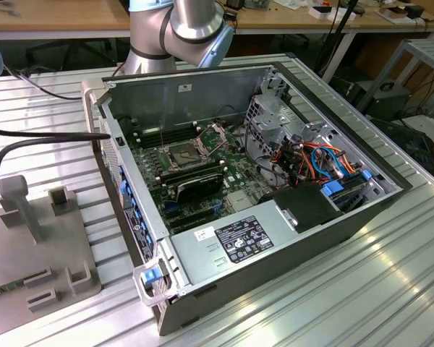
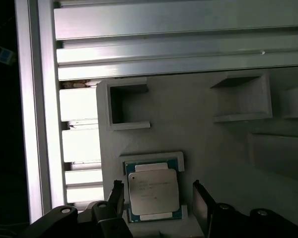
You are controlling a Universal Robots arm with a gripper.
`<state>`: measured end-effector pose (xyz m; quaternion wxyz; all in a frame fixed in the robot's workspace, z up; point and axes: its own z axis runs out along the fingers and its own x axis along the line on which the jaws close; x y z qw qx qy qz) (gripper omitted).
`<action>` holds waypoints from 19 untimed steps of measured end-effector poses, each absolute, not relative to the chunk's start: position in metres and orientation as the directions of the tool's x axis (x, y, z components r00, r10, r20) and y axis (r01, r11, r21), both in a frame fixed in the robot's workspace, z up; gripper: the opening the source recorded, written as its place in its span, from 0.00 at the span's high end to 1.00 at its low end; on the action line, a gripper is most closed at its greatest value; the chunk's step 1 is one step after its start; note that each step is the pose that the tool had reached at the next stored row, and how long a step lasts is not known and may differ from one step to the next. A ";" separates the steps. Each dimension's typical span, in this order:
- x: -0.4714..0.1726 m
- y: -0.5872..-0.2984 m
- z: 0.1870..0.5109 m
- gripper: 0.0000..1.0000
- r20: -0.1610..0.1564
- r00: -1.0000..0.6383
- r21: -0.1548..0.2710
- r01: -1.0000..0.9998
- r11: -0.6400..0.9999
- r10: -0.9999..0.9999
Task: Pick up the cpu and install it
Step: 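Pick up the cpu and move it towards the insertion slot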
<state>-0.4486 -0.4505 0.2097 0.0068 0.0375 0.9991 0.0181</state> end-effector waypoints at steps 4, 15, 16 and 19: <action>-0.449 -0.451 0.206 0.34 -0.012 -0.997 0.037 0.075 0.997 0.075; -0.449 -0.450 0.205 0.34 -0.012 -0.999 0.037 0.040 0.999 0.041; -0.449 -0.450 0.205 0.34 -0.012 -1.000 0.037 0.028 0.999 0.029; -0.449 -0.451 0.204 0.34 -0.012 -1.000 0.036 -0.007 0.999 -0.007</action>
